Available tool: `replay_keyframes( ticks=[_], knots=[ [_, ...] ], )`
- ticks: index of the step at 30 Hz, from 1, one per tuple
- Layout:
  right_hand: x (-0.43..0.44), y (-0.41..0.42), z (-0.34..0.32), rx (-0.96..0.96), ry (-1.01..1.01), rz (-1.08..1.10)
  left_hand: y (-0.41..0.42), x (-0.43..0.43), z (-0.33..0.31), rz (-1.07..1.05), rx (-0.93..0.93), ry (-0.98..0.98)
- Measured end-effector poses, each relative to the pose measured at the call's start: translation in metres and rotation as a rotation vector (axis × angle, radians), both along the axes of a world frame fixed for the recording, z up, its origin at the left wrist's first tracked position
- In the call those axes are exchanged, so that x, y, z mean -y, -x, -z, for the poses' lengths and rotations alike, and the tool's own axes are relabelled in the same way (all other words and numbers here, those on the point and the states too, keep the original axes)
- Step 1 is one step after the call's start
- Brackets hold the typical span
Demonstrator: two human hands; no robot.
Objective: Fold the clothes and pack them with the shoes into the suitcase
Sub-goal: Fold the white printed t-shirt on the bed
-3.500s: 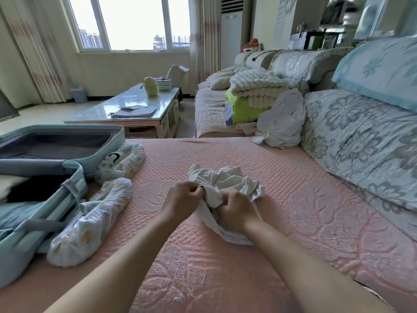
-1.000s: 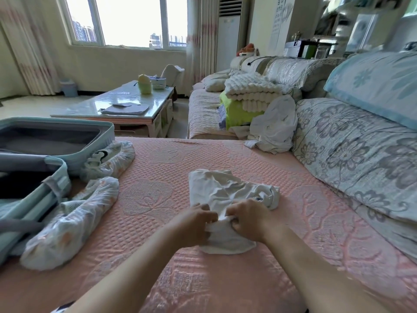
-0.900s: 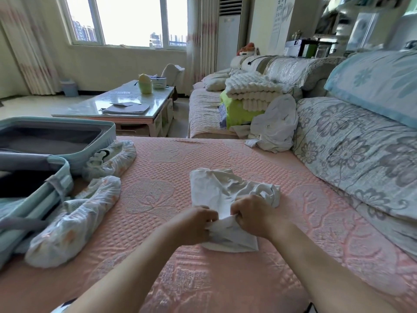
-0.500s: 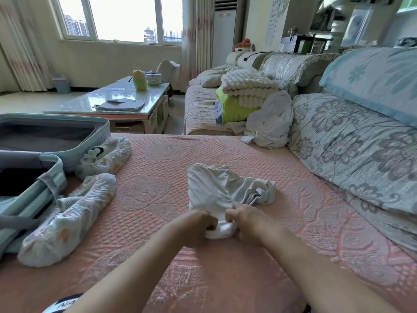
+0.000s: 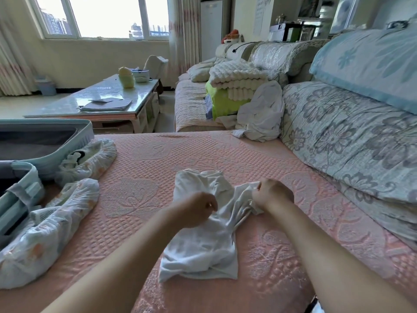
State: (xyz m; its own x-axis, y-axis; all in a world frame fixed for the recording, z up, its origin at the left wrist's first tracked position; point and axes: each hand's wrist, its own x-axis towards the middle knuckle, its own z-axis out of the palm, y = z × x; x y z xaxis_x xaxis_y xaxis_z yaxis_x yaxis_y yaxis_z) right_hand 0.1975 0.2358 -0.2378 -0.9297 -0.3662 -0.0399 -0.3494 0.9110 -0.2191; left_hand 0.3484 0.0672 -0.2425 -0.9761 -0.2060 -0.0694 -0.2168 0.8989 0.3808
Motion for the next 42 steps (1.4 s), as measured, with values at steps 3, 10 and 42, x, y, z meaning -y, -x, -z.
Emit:
replay_keyframes(
  ticks=[3, 10, 42],
  knots=[
    [-0.003, 0.013, 0.015, 0.118, -0.014, 0.042, 0.027, -0.006, 0.015, 0.078, -0.162, 0.103],
    [-0.031, 0.023, 0.019, 0.349, 0.572, -0.168, 0.056, -0.048, 0.043, 0.240, -0.177, 0.330],
    [-0.069, 0.096, 0.047, 0.060, 0.547, -0.100, 0.149, -0.024, 0.034, 0.025, -0.228, 0.298]
  ],
)
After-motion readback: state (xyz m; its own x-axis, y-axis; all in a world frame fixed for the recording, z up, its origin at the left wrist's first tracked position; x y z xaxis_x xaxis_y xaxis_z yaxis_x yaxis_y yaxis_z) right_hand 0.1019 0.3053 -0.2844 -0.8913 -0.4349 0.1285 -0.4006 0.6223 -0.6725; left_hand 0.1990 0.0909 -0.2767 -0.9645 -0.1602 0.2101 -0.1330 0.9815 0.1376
